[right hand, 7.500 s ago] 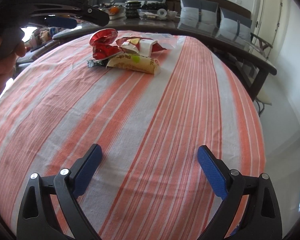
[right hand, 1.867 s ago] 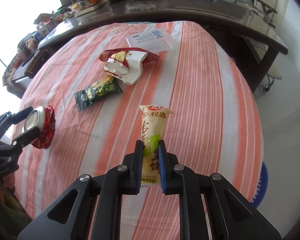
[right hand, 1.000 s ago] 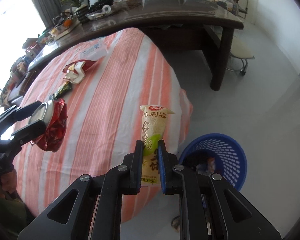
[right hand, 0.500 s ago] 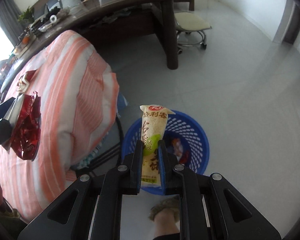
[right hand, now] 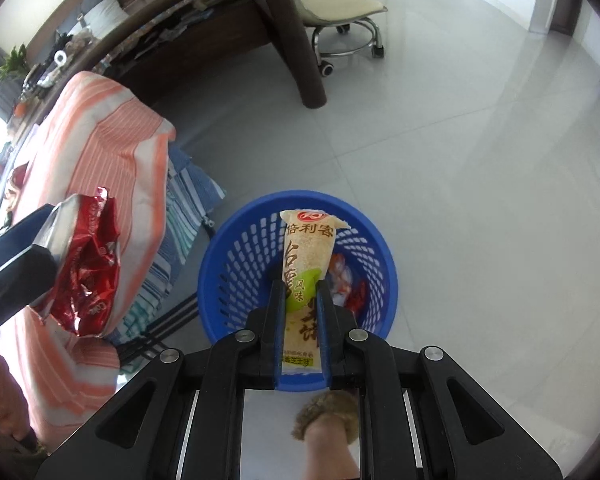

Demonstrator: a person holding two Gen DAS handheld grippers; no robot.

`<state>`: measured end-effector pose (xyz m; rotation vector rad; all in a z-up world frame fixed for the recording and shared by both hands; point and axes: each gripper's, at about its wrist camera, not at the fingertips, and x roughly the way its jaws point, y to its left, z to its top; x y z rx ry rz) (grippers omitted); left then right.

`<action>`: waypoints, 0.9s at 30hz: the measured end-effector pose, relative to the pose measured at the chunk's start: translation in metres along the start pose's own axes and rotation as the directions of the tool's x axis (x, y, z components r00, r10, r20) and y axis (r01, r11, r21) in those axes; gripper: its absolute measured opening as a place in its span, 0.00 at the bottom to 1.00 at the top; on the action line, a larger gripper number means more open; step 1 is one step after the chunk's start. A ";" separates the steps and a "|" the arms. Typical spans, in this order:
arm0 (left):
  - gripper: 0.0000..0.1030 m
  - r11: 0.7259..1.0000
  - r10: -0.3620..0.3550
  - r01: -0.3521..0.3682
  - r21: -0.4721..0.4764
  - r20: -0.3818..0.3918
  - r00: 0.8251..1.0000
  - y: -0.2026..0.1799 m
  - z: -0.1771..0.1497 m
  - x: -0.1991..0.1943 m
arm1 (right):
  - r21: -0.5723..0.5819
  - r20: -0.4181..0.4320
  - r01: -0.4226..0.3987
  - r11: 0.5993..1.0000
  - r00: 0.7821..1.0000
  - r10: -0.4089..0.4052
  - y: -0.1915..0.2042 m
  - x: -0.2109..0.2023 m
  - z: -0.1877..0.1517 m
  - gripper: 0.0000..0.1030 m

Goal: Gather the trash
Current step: 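Carry the can and snack bar to the blue wastebasket and release both, then move both tools back over the table toward the green packet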

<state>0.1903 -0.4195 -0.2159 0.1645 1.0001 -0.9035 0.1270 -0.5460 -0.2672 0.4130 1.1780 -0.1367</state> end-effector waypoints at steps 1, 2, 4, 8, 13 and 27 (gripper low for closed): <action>0.59 1.000 0.001 -0.001 0.000 -0.005 1.000 0.000 0.000 0.004 | 0.002 0.000 -0.003 1.000 1.000 0.003 -0.002 0.000 0.000 0.13; 0.59 1.000 0.000 0.000 0.002 -0.010 1.000 -0.001 0.000 0.008 | 0.007 0.000 -0.006 1.000 1.000 0.006 -0.005 0.001 0.000 0.13; 0.59 1.000 0.002 -0.002 0.007 -0.018 1.000 -0.004 -0.001 0.015 | 0.017 -0.004 -0.013 1.000 1.000 0.013 -0.007 0.005 0.002 0.13; 0.60 1.000 -0.004 0.004 -0.001 -0.024 1.000 -0.007 0.002 0.029 | 0.020 -0.005 -0.021 1.000 1.000 0.021 -0.012 0.010 0.003 0.13; 0.69 0.999 -0.031 0.030 -0.036 -0.045 0.999 -0.004 0.007 0.043 | 0.019 -0.001 -0.056 0.998 0.998 0.056 -0.016 0.020 0.003 0.33; 0.69 1.000 0.006 -0.005 -0.012 0.073 0.997 0.007 -0.013 -0.042 | -0.007 0.168 0.096 0.995 0.981 -0.093 -0.013 -0.019 0.010 0.80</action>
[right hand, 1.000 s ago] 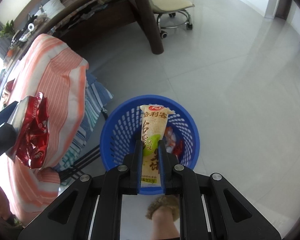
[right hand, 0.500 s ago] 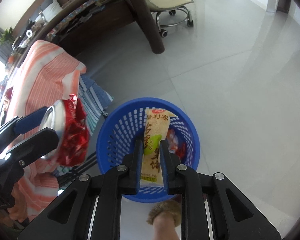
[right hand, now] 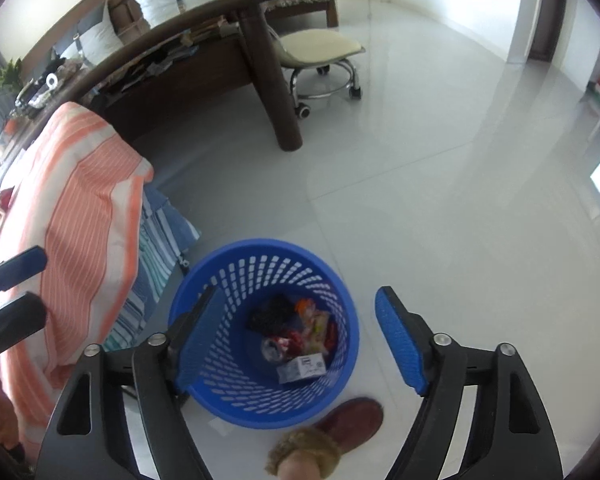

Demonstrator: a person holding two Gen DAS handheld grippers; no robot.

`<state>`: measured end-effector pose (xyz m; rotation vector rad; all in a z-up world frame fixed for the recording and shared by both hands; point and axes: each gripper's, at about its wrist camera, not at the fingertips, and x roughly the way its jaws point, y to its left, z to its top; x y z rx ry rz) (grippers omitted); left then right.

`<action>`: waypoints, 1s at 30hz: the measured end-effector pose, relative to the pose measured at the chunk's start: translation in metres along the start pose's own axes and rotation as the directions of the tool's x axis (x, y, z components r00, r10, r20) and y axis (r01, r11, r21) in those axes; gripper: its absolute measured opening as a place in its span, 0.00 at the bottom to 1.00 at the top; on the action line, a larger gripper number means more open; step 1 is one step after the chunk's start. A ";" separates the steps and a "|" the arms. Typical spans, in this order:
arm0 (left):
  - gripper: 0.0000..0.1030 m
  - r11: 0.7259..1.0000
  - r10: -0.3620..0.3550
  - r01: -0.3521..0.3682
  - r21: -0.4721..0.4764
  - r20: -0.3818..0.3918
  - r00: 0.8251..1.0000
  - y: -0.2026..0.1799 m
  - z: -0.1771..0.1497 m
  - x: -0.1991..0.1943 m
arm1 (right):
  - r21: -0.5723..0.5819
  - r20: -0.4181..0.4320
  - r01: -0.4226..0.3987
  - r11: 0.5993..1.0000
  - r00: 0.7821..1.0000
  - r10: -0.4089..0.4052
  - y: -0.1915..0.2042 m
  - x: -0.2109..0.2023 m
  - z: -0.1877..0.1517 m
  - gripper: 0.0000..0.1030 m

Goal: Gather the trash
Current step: 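Move both tools back over the table toward the green packet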

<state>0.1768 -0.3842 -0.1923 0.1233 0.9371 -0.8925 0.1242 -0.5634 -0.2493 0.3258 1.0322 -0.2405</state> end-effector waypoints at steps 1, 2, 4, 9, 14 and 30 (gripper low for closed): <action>0.69 1.000 0.006 -0.006 0.002 0.010 1.000 0.002 -0.004 -0.010 | -0.005 0.018 0.010 1.000 1.000 -0.010 0.003 -0.005 0.001 0.82; 0.69 1.000 0.016 -0.016 0.003 0.020 1.000 0.006 -0.008 -0.021 | -0.009 0.036 0.021 1.000 0.999 -0.020 0.007 -0.009 0.003 0.83; 0.69 0.999 0.041 -0.041 0.001 0.036 0.998 0.016 -0.021 -0.042 | -0.017 0.077 0.043 0.999 0.996 -0.042 0.017 -0.019 0.005 0.90; 0.69 0.989 0.141 -0.139 -0.057 0.041 0.989 0.057 -0.065 -0.092 | -0.068 0.192 0.055 0.996 0.980 -0.041 0.064 -0.043 0.007 0.91; 0.69 0.961 0.261 -0.253 -0.114 0.061 0.963 0.107 -0.106 -0.139 | -0.227 0.283 0.004 0.974 0.957 0.063 0.148 -0.060 -0.008 0.92; 0.69 0.869 0.444 -0.438 -0.230 -0.026 0.896 0.223 -0.168 -0.198 | -0.568 0.112 -0.155 0.808 0.958 0.262 0.346 -0.021 -0.082 0.92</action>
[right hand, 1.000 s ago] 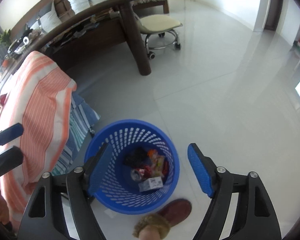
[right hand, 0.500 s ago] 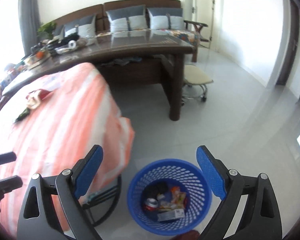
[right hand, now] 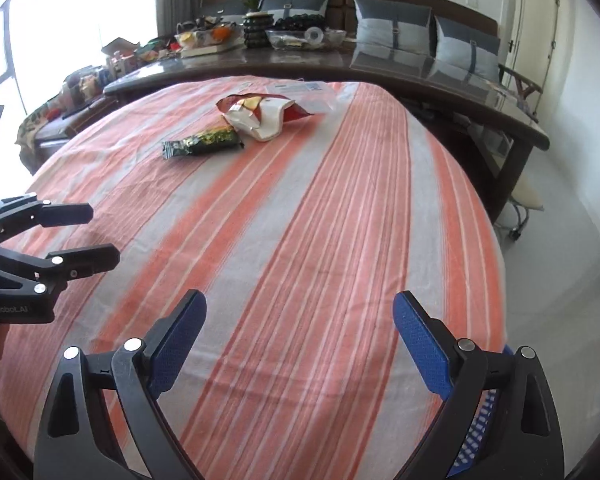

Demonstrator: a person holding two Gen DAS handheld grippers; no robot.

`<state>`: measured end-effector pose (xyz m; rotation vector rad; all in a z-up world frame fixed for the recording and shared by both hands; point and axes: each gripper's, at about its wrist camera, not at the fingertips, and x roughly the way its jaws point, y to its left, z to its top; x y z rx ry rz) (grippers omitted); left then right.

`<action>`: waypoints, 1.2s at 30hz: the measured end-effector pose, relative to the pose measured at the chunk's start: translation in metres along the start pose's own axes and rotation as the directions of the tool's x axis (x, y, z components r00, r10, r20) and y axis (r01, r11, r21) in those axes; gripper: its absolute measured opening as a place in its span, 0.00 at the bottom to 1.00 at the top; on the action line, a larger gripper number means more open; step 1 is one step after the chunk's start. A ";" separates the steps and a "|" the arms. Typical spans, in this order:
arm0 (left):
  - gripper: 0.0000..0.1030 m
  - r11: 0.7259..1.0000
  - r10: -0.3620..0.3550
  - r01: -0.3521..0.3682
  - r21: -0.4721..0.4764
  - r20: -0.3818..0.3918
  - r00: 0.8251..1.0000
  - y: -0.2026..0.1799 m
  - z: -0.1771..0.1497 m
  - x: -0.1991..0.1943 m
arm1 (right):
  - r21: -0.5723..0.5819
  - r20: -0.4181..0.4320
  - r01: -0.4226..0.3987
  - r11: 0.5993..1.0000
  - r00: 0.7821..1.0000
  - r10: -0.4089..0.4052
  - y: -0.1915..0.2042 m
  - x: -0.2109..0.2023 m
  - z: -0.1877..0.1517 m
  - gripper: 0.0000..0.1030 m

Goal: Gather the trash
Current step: 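Move both tools back over the table toward the green packet, then grasp the green cracker packet with the left tool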

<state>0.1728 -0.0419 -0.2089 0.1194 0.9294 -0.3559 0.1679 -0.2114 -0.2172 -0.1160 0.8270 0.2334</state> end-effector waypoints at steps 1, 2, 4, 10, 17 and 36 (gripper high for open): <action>0.69 1.000 -0.001 0.001 0.000 -0.003 1.000 0.003 -0.001 0.002 | -0.010 -0.006 0.001 1.000 1.000 -0.002 0.003 0.003 0.000 0.92; 0.69 1.000 0.001 -0.001 0.006 0.004 1.000 0.004 0.000 0.003 | -0.015 -0.011 -0.002 1.000 1.000 0.002 0.005 0.005 -0.001 0.92; 0.72 1.000 0.001 -0.002 0.025 0.005 1.000 0.004 0.001 0.004 | -0.019 -0.021 -0.007 1.000 1.000 0.007 0.008 0.007 -0.002 0.92; 0.80 0.996 -0.032 0.032 0.086 0.004 0.999 0.009 0.014 0.017 | -0.048 -0.030 0.005 0.999 1.000 -0.007 0.014 0.005 -0.006 0.95; 0.81 0.991 -0.051 0.056 0.123 -0.044 0.998 0.031 0.041 0.033 | -0.057 -0.025 0.021 0.998 0.999 -0.023 0.017 0.005 -0.008 0.97; 0.81 0.911 -0.089 0.129 0.391 -0.117 0.989 0.005 0.128 0.088 | -0.043 -0.035 0.019 0.999 0.999 -0.021 0.014 0.006 -0.007 0.99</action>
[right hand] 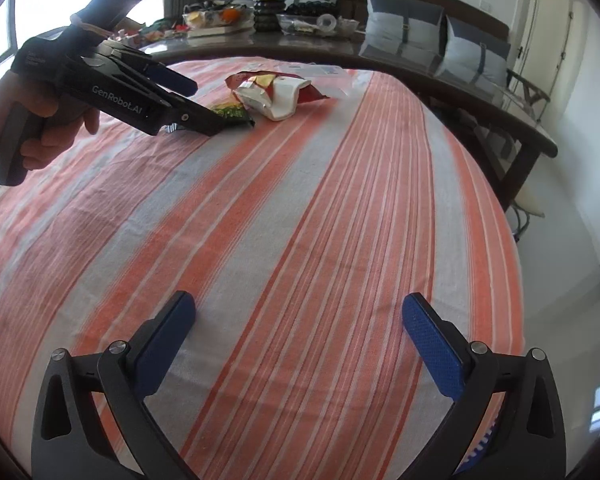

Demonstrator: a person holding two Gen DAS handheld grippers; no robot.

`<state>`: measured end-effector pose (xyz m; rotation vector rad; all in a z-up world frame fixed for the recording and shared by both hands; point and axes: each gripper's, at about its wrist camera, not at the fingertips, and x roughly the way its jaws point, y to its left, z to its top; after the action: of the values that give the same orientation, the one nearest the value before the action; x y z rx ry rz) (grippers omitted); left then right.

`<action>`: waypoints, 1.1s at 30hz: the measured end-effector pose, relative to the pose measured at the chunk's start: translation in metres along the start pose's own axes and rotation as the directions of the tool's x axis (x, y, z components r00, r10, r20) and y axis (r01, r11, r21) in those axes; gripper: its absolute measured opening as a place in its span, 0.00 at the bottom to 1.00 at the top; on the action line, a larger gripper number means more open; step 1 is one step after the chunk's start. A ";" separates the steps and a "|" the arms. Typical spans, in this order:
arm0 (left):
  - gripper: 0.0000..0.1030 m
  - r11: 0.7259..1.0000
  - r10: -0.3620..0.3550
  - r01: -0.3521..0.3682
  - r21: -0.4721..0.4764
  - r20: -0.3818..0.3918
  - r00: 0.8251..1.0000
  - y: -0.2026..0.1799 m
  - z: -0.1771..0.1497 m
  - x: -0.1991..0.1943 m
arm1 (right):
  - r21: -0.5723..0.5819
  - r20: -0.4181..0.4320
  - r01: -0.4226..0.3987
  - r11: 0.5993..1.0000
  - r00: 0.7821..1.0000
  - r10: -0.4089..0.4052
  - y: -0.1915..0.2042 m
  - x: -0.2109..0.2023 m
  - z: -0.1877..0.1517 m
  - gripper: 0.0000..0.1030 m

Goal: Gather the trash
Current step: 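Grasp the green cracker packet with the left tool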

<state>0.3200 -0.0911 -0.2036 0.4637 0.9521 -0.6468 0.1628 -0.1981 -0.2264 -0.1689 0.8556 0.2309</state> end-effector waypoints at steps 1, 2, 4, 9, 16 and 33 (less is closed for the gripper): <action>0.81 1.000 -0.005 0.005 0.004 -0.010 1.000 0.001 0.000 0.005 | 0.000 0.000 -0.001 1.000 1.000 0.001 0.000 0.000 0.000 0.99; 0.81 1.000 -0.009 0.009 0.005 -0.020 1.000 0.002 0.000 0.010 | 0.000 0.000 -0.001 1.000 1.000 0.001 0.000 0.001 0.001 0.99; 0.81 0.999 -0.035 0.035 -0.016 -0.019 0.999 0.007 -0.002 0.015 | 0.000 0.000 -0.001 1.000 1.000 0.001 0.000 0.001 0.001 0.99; 0.57 0.994 -0.083 0.085 -0.072 0.033 0.996 0.016 -0.010 0.010 | 0.001 0.000 -0.001 1.000 1.000 0.001 0.000 0.001 0.001 0.99; 0.42 0.986 -0.003 0.015 -0.165 0.070 0.998 0.022 -0.035 -0.014 | 0.002 -0.003 -0.003 1.000 1.000 0.003 0.001 0.002 0.001 1.00; 0.66 0.866 0.235 -0.191 -0.462 0.038 0.971 0.030 -0.127 -0.065 | 0.004 -0.002 -0.006 1.000 1.000 0.006 0.001 0.002 0.001 1.00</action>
<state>0.2377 0.0293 -0.2094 0.1124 0.9126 -0.2248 0.1645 -0.1967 -0.2275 -0.1630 0.8585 0.2345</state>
